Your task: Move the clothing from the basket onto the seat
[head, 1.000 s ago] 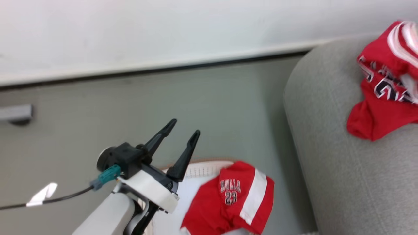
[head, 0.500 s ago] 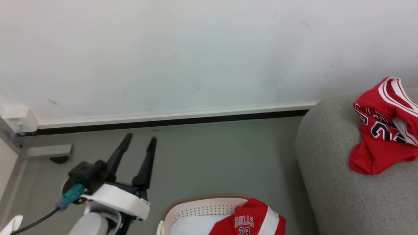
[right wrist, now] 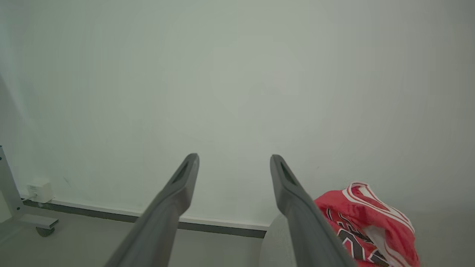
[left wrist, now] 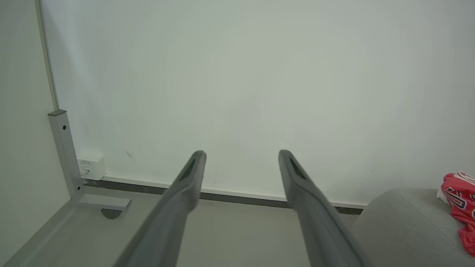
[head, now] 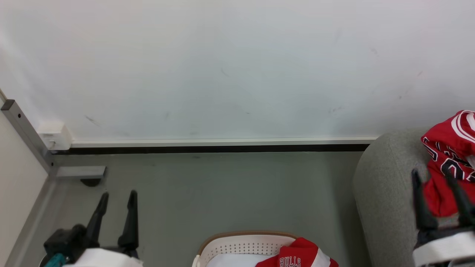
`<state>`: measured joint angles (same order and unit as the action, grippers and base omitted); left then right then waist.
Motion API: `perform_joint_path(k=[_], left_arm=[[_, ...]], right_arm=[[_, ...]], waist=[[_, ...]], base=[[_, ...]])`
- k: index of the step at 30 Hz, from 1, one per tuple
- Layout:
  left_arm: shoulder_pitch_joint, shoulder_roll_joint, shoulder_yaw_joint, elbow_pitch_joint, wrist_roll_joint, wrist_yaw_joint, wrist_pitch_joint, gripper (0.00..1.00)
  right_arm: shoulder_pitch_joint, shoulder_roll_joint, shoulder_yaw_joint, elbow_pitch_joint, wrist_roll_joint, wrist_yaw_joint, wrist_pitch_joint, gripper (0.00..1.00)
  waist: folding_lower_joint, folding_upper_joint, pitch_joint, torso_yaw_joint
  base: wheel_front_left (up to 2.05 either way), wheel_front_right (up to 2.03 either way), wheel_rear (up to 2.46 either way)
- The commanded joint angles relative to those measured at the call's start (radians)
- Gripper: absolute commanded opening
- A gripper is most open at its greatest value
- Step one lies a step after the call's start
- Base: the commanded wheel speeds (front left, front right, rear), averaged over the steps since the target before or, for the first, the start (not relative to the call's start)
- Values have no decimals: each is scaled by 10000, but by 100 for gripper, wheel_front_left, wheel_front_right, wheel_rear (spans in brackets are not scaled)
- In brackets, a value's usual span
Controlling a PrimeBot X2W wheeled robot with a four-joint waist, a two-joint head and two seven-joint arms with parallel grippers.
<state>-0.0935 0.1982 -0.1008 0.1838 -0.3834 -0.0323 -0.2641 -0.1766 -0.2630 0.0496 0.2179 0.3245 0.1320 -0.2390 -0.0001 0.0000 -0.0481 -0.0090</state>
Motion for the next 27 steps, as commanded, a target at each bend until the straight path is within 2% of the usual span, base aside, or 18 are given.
perform_joint_path(k=[1, 4, 12, 27], left_arm=[[266, -122, 262, 74, 245, -118, -3, 100], [597, -450, 592, 100, 585, -305, -3, 100], [895, -1062, 768, 374, 1516, -771, -4, 100], [615, -1363, 1076, 533, 1901, -981, -4, 100]], right_arm=[[448, 284, 66, -117, -100, -25, -116, 100], [992, 868, 14, 1, 95, -25, -180, 100], [1590, 1672, 79, 92, -763, -24, -255, 100], [1361, 1984, 226, 238, -1133, -24, -259, 100]], waist=[[1, 0, 12, -29], [1, 0, 36, -32], [1, 0, 124, -57], [1, 0, 274, -151]], base=[[0, 0, 0], [0, 0, 0], [0, 0, 0], [0, 0, 0]])
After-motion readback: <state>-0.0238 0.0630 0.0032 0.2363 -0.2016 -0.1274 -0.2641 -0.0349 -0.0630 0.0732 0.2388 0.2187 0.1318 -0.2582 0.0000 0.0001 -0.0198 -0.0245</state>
